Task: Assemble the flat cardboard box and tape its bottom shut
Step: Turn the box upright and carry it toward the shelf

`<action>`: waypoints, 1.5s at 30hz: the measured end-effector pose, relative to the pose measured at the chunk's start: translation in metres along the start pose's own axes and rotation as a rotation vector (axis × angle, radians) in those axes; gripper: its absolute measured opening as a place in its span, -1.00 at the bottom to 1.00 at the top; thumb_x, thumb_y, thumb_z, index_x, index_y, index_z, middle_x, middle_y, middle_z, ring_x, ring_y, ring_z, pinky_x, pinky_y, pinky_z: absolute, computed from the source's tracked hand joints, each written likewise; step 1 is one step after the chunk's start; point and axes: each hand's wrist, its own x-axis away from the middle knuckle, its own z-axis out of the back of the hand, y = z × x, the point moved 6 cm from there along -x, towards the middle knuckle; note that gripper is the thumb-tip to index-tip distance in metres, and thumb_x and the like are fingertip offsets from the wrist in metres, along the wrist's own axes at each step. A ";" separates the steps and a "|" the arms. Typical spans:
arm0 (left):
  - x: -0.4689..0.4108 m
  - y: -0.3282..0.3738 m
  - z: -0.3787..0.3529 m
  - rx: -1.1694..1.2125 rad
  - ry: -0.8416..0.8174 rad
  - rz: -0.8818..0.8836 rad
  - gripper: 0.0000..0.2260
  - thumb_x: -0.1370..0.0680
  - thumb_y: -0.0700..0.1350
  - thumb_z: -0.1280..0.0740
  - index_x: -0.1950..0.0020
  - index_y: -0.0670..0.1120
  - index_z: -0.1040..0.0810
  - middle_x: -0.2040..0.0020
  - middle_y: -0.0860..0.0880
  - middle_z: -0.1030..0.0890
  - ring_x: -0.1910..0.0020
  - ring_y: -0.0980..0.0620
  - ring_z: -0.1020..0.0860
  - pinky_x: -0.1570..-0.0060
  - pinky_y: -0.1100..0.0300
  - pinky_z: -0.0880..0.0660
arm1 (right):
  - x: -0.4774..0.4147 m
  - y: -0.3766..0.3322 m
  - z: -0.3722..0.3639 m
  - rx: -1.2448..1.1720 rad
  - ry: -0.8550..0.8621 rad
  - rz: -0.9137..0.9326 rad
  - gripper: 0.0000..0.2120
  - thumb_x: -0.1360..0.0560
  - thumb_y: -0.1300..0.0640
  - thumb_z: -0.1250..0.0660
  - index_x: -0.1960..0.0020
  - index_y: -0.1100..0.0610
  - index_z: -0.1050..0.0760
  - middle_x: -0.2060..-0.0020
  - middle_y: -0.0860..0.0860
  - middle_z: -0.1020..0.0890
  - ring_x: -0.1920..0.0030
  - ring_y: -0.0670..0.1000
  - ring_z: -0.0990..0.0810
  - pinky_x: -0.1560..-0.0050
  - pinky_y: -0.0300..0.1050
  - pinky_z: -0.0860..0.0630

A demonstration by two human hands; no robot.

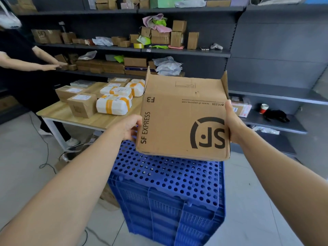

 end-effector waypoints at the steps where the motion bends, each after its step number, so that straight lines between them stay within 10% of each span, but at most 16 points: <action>1: 0.001 0.002 -0.003 0.018 0.017 -0.002 -0.94 -0.45 -0.16 -0.19 0.13 -0.13 -0.40 0.20 -0.11 -0.46 0.26 -0.08 -0.45 0.17 0.03 -0.43 | -0.001 0.000 0.002 -0.026 0.028 -0.011 -0.11 -0.27 -0.61 0.01 -0.20 0.07 -0.50 0.04 0.13 -0.71 0.03 0.16 -0.69 -0.11 0.14 -0.57; 8: -0.005 0.011 0.000 0.207 0.059 -0.098 -0.35 -0.48 0.45 0.02 -0.06 -0.04 -0.57 -0.03 -0.12 -0.63 0.02 -0.11 -0.57 0.07 -0.01 -0.50 | 0.007 -0.014 -0.010 -0.130 0.165 0.031 -0.14 -0.34 -0.57 0.09 -0.12 0.12 -0.49 0.08 0.13 -0.70 0.08 0.12 -0.68 -0.07 0.09 -0.60; 19: -0.011 -0.027 0.029 0.210 0.224 -0.228 -0.62 -0.64 0.04 -0.14 -0.38 -0.12 -0.38 -0.25 -0.11 -0.54 -0.17 -0.12 -0.52 -0.13 -0.09 -0.47 | -0.004 0.023 -0.023 -0.179 0.139 -0.009 -0.07 -0.30 -0.56 -0.03 -0.28 0.18 -0.44 -0.14 0.12 -0.60 -0.16 0.15 -0.55 -0.24 0.16 -0.46; 25: -0.004 -0.027 0.023 0.145 0.196 -0.171 -0.87 -0.59 -0.10 -0.23 0.02 -0.08 -0.55 0.05 -0.10 -0.60 0.09 -0.07 -0.54 0.09 0.05 -0.47 | -0.012 0.036 -0.007 -0.135 0.152 -0.008 -0.29 -0.48 -0.40 -0.05 -0.23 0.20 -0.45 -0.09 0.13 -0.63 -0.11 0.14 -0.58 -0.28 0.15 -0.44; 32: -0.015 -0.007 0.039 0.265 0.261 -0.298 0.10 0.03 0.52 -0.41 -0.42 0.04 -0.39 -0.32 0.04 -0.52 -0.28 -0.06 -0.47 -0.31 -0.14 -0.35 | -0.020 0.022 -0.012 -0.286 0.014 -0.023 -0.23 -0.30 -0.52 -0.17 -0.11 0.10 -0.58 -0.14 0.12 -0.66 -0.17 0.14 -0.62 -0.14 0.16 -0.53; 38: 0.001 -0.026 0.042 0.390 0.405 -0.226 -0.19 -0.33 0.42 -0.32 -0.41 -0.07 -0.39 -0.28 -0.01 -0.51 -0.24 -0.08 -0.46 -0.31 -0.08 -0.36 | -0.017 0.028 -0.033 -0.292 -0.116 -0.029 -0.24 -0.31 -0.51 -0.20 -0.23 0.05 -0.55 -0.07 0.10 -0.68 -0.10 0.16 -0.63 -0.06 0.16 -0.58; 45: 0.007 -0.009 0.052 0.488 0.455 -0.321 -0.15 -0.27 0.47 -0.29 -0.40 -0.03 -0.41 -0.29 0.00 -0.52 -0.24 -0.06 -0.47 -0.30 -0.08 -0.37 | -0.014 0.002 -0.044 -0.332 -0.094 0.068 -0.39 -0.37 -0.43 -0.21 -0.10 0.03 -0.61 0.01 0.08 -0.71 -0.03 0.12 -0.66 0.02 0.09 -0.61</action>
